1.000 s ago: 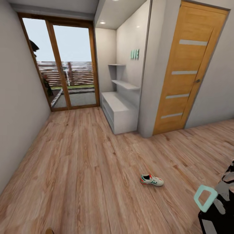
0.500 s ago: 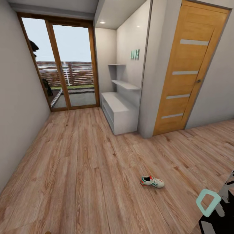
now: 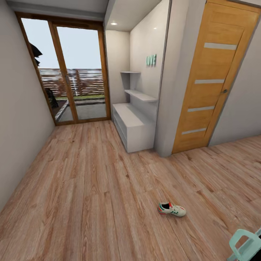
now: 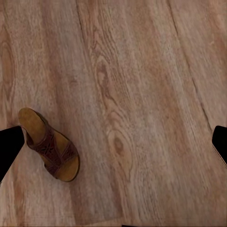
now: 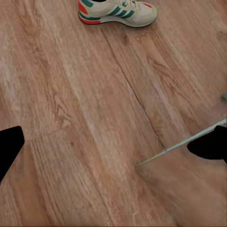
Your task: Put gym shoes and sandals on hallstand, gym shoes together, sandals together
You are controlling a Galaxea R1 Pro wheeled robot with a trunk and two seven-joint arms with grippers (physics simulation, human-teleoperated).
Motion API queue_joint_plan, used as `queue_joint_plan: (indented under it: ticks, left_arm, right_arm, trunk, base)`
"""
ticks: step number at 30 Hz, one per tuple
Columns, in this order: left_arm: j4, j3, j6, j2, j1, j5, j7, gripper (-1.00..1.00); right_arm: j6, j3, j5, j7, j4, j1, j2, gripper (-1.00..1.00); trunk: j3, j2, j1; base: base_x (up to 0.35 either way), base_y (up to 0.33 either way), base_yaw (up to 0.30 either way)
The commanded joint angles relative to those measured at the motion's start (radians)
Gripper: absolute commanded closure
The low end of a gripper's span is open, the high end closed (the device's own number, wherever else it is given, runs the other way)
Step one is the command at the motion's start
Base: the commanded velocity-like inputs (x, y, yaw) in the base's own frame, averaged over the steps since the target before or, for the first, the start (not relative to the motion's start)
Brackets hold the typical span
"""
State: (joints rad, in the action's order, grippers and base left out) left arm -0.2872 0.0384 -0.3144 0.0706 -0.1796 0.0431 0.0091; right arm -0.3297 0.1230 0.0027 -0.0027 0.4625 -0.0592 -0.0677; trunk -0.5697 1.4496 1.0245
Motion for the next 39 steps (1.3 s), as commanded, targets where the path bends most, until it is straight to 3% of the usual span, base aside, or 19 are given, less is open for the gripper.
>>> queue_joint_plan:
  ticks: [1, 23, 39]
  left_arm:
    - [0.001, 0.0, -0.003, 0.0, -0.001, 0.004, 0.0, -1.0]
    - [0.001, 0.0, -0.003, 0.0, -0.001, 0.004, 0.0, -1.0]
    - [0.0, 0.0, -0.003, 0.0, -0.001, 0.004, 0.0, -1.0]
  right_arm:
    - [-0.003, 0.001, 0.0, 0.0, -0.001, -0.001, 0.0, -1.0]
    - [-0.003, 0.0, 0.0, 0.0, -0.001, -0.001, 0.0, -1.0]
    - [-0.003, 0.0, 0.0, 0.001, -0.001, -0.001, 0.0, -1.0]
  trunk:
    - [-0.001, 0.0, 0.001]
    - [-0.001, 0.0, 0.001]
    - [-0.001, 0.0, 0.001]
  base:
    - [0.327, 0.0, 0.0]
    - [0.331, 0.0, 0.0]
    - [0.13, 0.0, 0.0]
